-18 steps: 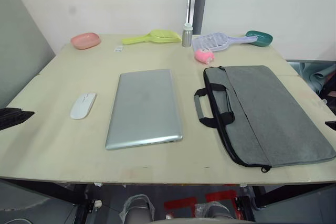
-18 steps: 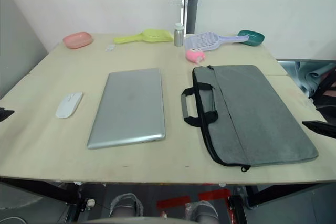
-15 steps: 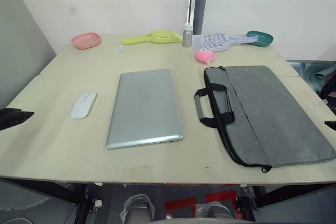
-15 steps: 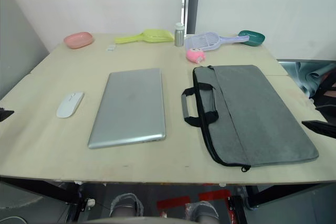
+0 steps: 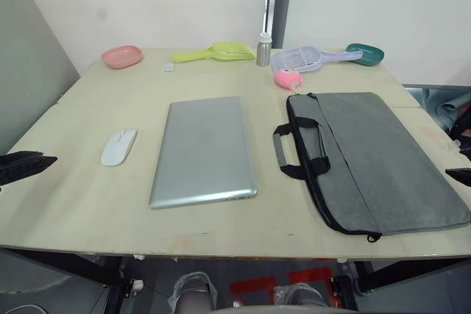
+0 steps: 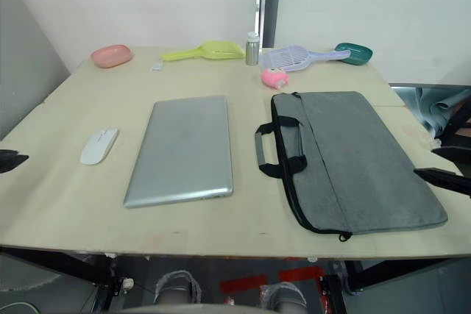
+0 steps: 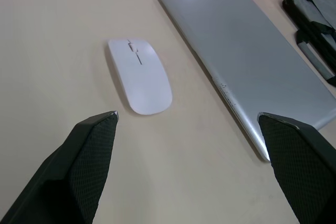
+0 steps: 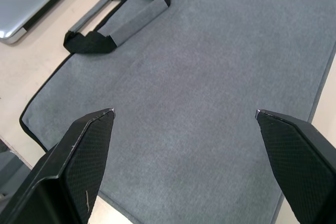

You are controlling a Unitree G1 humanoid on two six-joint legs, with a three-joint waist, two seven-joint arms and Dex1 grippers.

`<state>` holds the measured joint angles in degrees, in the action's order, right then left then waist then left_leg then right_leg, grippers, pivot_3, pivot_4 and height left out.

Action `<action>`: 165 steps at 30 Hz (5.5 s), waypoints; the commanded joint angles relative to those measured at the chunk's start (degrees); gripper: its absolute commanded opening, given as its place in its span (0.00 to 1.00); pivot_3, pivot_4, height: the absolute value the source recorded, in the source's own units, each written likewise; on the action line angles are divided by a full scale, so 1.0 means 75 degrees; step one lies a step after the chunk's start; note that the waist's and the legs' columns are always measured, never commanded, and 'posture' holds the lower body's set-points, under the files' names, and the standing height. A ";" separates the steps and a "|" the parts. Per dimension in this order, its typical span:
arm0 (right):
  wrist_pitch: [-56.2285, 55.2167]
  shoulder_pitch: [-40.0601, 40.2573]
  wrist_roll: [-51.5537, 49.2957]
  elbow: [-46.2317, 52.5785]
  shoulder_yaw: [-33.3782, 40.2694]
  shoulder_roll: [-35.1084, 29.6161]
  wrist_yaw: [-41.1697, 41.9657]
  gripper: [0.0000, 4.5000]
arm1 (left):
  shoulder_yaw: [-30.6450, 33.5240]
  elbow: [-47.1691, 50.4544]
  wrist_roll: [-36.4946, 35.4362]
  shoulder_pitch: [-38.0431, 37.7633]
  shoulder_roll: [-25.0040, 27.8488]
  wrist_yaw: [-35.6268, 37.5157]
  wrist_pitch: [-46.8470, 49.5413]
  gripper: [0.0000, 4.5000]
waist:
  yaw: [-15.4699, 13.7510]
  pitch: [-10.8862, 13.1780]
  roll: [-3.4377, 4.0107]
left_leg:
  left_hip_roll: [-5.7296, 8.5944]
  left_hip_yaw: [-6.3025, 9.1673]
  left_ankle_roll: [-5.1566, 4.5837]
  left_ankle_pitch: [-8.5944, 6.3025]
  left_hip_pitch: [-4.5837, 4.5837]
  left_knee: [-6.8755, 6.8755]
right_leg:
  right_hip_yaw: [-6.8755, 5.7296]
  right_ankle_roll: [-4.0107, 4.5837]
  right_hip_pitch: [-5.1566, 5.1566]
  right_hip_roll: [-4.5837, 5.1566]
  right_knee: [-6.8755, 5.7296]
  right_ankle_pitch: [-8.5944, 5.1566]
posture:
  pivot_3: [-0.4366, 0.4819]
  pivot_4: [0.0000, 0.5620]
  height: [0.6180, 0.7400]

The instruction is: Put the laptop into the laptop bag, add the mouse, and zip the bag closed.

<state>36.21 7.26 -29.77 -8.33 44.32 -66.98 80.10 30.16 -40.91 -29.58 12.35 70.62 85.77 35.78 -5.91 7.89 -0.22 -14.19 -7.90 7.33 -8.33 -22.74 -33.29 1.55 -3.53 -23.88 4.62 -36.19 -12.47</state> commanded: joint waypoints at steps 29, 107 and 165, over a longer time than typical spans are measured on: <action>0.0147 -0.6025 0.0479 0.2048 -0.7003 0.2590 -0.2180 0.02 | -0.2758 -0.1085 -0.0109 0.5295 -0.2499 -0.2677 0.4669 1.00 | -0.0022 -0.0001 0.0008 | 0.0010 0.0045 0.0009 0.0012 -0.0028 -0.0090 | -0.0014 0.0002 -0.0012 0.0004 -0.0114 0.0001 | 0.48 0.27 1.00; -0.1896 -0.7922 0.5288 -0.3217 -0.8793 0.8314 -0.4332 0.02 | -0.2030 -0.3624 0.1509 0.5414 -0.4754 -0.2940 0.3920 1.00 | 0.0074 -0.0124 0.0155 | 0.0042 0.0057 0.0069 0.0032 0.0094 0.0069 | -0.0055 0.0004 0.0125 0.0034 0.0033 -0.0001 | 0.48 0.27 1.00; 0.5672 -0.6342 -0.0621 0.4218 -0.2444 0.1859 -0.3144 0.00 | -0.0783 0.0311 -0.2719 0.5200 -0.4101 -0.3844 0.7563 0.08 | -0.0136 0.0053 0.0060 | 0.0043 0.0186 0.0021 0.0101 -0.0124 0.0118 | -0.0273 -0.0016 0.0095 0.0063 0.0155 0.0013 | 0.48 0.27 1.00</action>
<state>77.11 -40.57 -32.38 20.14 22.73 -52.01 57.38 20.00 -40.31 -44.16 50.60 38.25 56.62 92.25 -6.93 8.29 0.23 -13.87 -6.52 7.49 -7.58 -23.65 -32.45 -0.45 -3.47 -23.17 5.09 -35.05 -12.48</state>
